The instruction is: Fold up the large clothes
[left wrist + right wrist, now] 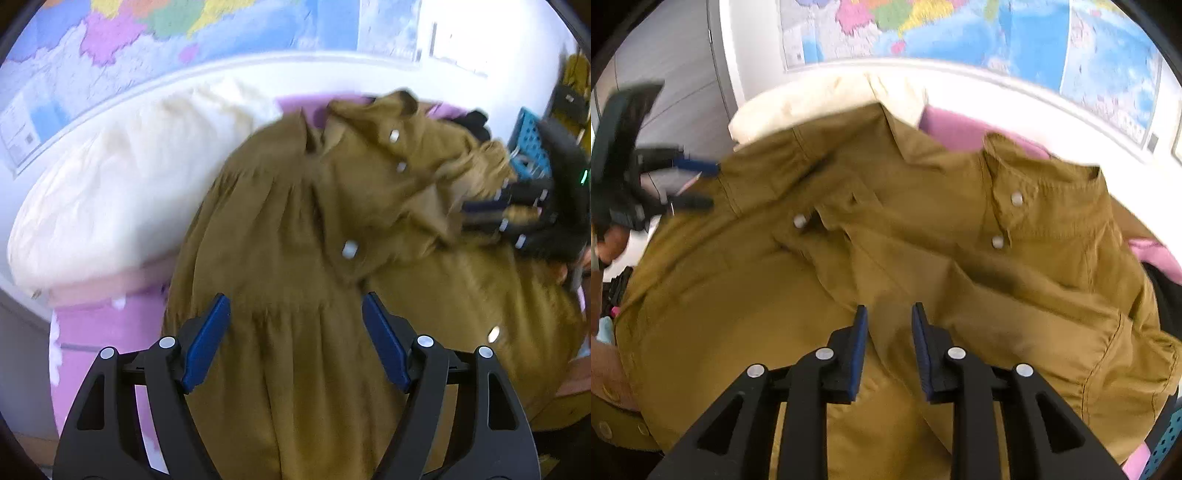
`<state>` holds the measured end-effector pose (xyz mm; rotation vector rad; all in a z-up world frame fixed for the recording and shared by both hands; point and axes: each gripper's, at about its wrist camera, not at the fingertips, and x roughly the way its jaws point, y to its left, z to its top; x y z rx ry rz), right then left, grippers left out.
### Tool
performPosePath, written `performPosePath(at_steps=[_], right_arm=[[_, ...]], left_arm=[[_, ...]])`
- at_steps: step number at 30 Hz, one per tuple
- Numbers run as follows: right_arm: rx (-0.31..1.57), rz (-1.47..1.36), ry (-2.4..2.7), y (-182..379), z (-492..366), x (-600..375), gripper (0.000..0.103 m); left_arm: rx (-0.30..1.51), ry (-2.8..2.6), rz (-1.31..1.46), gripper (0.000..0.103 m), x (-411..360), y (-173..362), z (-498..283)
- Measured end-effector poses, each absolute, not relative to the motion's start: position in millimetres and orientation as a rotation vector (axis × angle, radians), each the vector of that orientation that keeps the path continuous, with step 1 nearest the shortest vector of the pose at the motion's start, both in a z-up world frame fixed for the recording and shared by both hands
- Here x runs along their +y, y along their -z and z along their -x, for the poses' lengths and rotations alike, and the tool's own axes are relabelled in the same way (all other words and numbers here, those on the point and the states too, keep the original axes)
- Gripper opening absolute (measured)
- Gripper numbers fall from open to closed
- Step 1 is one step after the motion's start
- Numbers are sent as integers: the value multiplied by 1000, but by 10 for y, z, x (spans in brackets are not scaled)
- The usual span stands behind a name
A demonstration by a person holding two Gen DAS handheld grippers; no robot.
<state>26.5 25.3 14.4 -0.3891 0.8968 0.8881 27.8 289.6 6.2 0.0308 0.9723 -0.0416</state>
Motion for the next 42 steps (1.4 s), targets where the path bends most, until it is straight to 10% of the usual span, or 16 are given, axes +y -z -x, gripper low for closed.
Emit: performPosePath(at_steps=[9, 16, 23, 32, 40, 42], right_arm=[[1010, 330, -900, 219, -445, 634, 43], [977, 283, -1014, -39, -193, 667, 44], [993, 174, -1241, -132, 146, 923, 46], [957, -48, -1607, -358, 717, 1443, 87], [954, -135, -1486, -280, 872, 1568, 87], [951, -141, -1463, -257, 859, 1551, 51]], left_arm=[[999, 38, -137, 77, 2800, 88, 154], [1033, 62, -152, 8, 2818, 148, 313], [927, 108, 34, 5, 3157, -372, 314], [835, 174, 60, 5, 3094, -1014, 122], [892, 221, 87, 4, 2775, -955, -248], [895, 232, 78, 5, 2706, -962, -283]])
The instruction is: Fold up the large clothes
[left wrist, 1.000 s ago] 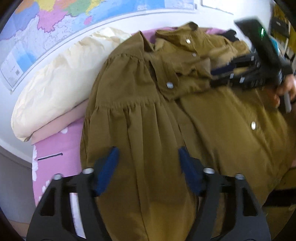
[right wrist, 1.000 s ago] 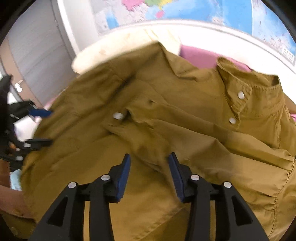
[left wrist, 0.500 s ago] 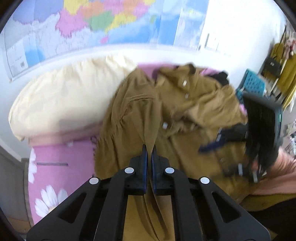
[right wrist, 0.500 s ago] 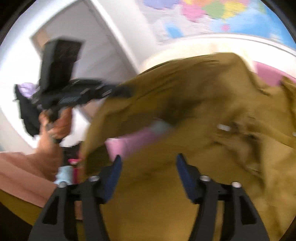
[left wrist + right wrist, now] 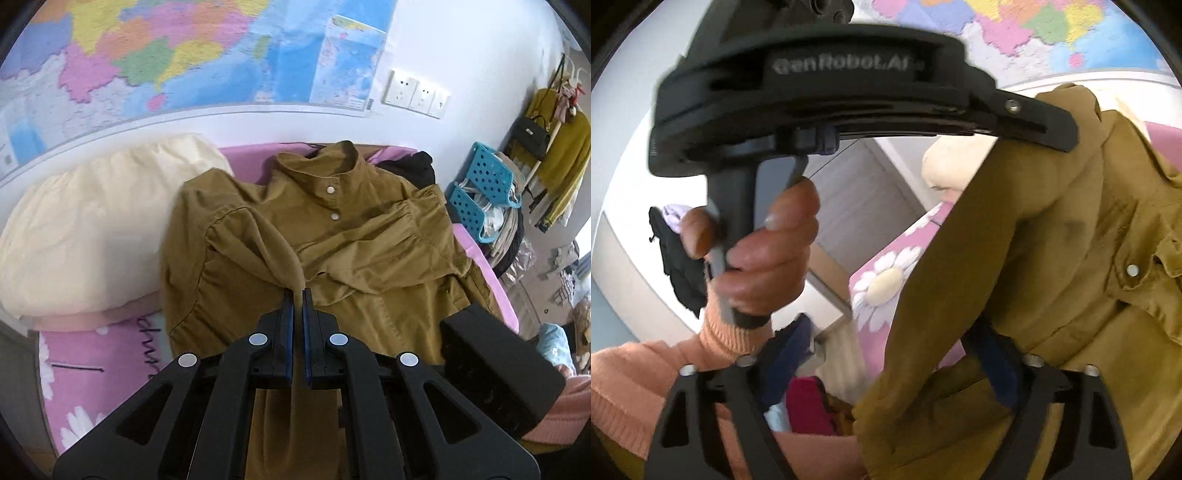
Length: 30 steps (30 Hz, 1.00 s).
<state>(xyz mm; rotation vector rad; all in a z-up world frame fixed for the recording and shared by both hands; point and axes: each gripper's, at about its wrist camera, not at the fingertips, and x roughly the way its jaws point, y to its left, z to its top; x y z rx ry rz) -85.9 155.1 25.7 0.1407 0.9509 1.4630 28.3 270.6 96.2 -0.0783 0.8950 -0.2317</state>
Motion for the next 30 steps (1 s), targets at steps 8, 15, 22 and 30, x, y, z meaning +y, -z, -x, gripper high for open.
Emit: performPosePath(at_steps=[8, 15, 22, 30], right_arm=[[879, -70, -1346, -687, 649, 859, 4], [812, -10, -1025, -1339, 49, -285, 3], [1016, 133, -728, -678, -555, -706, 5], [1061, -73, -667, -105, -648, -1090, 97]], left_arm=[[799, 341, 144, 38, 2548, -1228, -374], [590, 382, 116, 74, 2452, -1569, -236], [795, 263, 74, 74, 2459, -723, -633], [983, 175, -1, 75, 2496, 148, -746]])
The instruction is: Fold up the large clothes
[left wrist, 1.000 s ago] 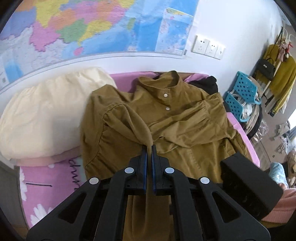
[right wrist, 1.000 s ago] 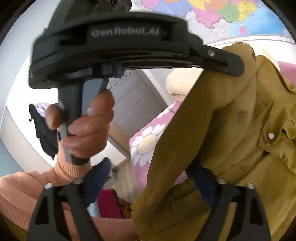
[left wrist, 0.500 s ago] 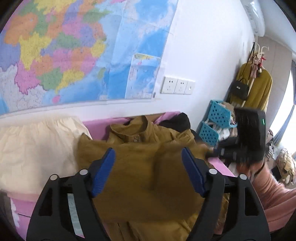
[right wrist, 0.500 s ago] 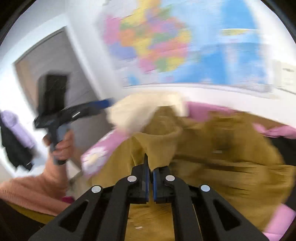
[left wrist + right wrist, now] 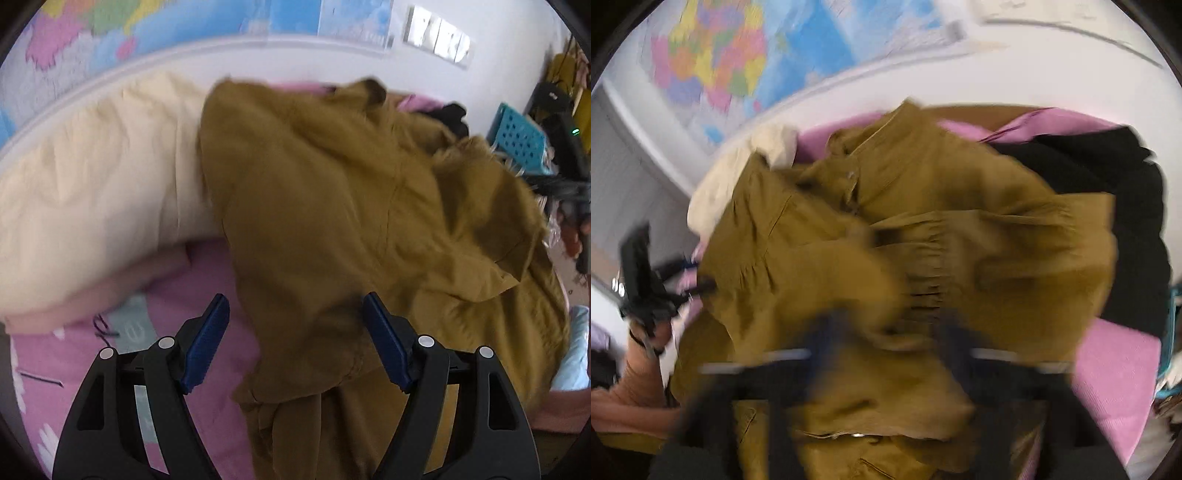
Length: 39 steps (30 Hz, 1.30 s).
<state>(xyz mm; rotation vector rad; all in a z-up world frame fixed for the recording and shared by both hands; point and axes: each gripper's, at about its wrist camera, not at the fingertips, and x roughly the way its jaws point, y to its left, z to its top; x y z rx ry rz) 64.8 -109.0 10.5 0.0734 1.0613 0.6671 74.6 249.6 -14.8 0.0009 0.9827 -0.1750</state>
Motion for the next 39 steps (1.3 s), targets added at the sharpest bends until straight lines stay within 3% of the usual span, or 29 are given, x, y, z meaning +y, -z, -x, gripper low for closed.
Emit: performPosePath(at_steps=[5, 9, 10, 12, 14, 19, 22, 25, 29, 33, 35, 37, 38, 39], right_arm=[[990, -119, -759, -201, -385, -1321, 95], [1024, 10, -780, -10, -193, -1187, 93], [1031, 23, -777, 12, -180, -1187, 81], [1069, 33, -781, 85, -198, -1137, 27], [1063, 47, -764, -25, -229, -1147, 21], [962, 140, -657, -593, -376, -1291, 21], [983, 203, -583, -686, -622, -1296, 24], [1090, 218, -510, -430, -917, -1262, 48], [1198, 145, -496, -23, -1109, -1321, 52], [1104, 36, -561, -110, -939, -1515, 86], [1066, -18, -604, -137, -856, -1594, 86], [1074, -30, -595, -65, -858, -1584, 72], [1088, -33, -589, -8, -882, -1581, 42], [1111, -37, -574, 45, -926, -1561, 24]], left_arm=[[1020, 159, 85, 80, 2724, 336, -809], [1033, 135, 133, 75, 2825, 403, -866], [1035, 133, 140, 75, 2833, 415, -868], [1038, 122, 139, 74, 2837, 433, -857], [1037, 101, 132, 74, 2836, 419, -843], [890, 67, 46, 66, 2603, -26, -684], [763, 132, -15, 71, 2349, -379, -643], [758, 201, -58, 71, 2088, -393, -800], [890, 183, -113, 69, 1935, 16, -1134], [967, 157, -99, 68, 2004, 351, -1278], [964, 171, -68, 68, 2068, 366, -1295], [970, 174, -50, 69, 2101, 388, -1312], [970, 168, -51, 70, 2101, 397, -1322], [967, 162, -56, 71, 2096, 406, -1330]])
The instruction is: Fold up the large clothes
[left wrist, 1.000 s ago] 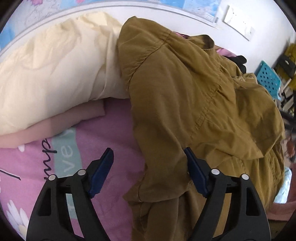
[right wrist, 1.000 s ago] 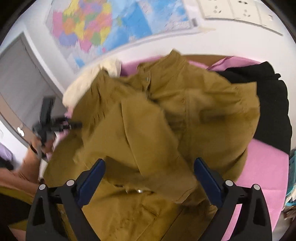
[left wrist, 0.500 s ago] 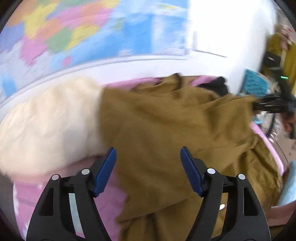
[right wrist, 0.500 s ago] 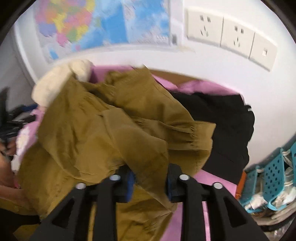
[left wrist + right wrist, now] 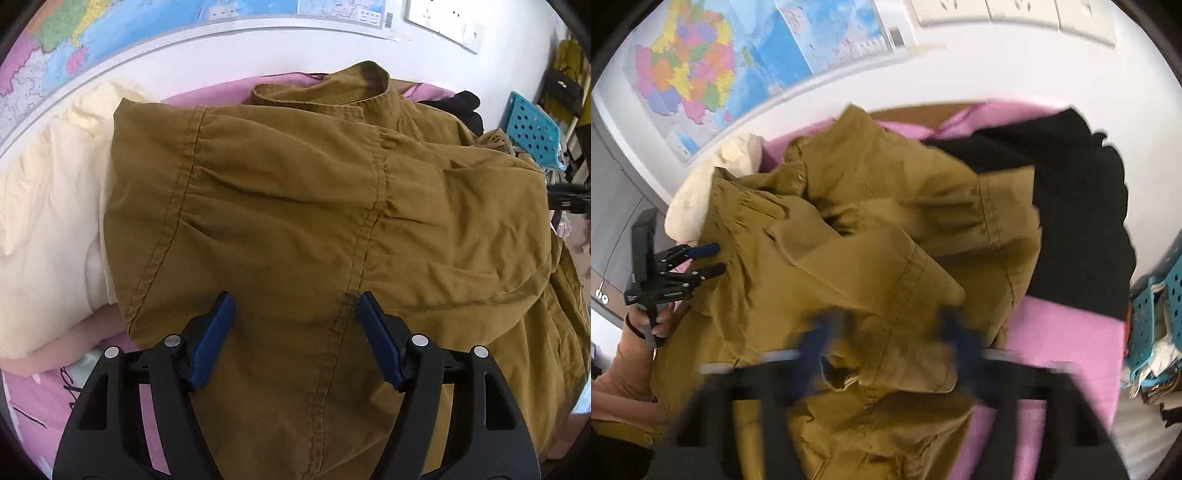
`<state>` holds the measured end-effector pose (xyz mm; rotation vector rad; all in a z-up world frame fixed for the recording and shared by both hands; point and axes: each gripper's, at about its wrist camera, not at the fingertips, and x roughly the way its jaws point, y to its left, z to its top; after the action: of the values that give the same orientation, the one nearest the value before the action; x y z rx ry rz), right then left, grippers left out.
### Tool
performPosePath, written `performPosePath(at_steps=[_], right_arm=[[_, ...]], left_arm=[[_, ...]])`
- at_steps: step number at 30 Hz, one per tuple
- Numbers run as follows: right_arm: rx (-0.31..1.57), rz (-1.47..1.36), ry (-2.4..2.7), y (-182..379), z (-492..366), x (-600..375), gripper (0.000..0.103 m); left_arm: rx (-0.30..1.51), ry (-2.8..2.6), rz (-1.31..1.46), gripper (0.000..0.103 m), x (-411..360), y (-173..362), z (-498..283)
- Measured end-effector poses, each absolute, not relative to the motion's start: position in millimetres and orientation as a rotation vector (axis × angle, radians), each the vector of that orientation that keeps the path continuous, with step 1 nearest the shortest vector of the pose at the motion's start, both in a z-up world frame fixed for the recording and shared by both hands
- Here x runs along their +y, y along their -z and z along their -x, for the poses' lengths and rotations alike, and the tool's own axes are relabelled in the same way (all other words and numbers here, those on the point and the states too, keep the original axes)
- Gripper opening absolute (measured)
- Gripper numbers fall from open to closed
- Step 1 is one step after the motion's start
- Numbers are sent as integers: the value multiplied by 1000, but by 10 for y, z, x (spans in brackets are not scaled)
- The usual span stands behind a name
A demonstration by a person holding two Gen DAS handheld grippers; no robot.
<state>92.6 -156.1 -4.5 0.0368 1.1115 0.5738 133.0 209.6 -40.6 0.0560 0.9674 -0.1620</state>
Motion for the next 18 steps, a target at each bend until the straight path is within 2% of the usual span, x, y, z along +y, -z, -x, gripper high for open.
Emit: performPosePath(at_steps=[4, 11, 13, 18], right_arm=[[1125, -126, -506, 96, -1051, -1612, 16], [1151, -149, -430, 205, -1114, -1650, 22], [1123, -170, -468, 109, -1042, -1661, 22], [1089, -182, -479, -10, -978, -1714, 17]], left_arm=[[953, 140, -72, 76, 2067, 458, -1387], [952, 124, -85, 78, 2071, 505, -1453], [943, 95, -97, 83, 2078, 467, -1426], [889, 110, -99, 83, 2034, 246, -1299]])
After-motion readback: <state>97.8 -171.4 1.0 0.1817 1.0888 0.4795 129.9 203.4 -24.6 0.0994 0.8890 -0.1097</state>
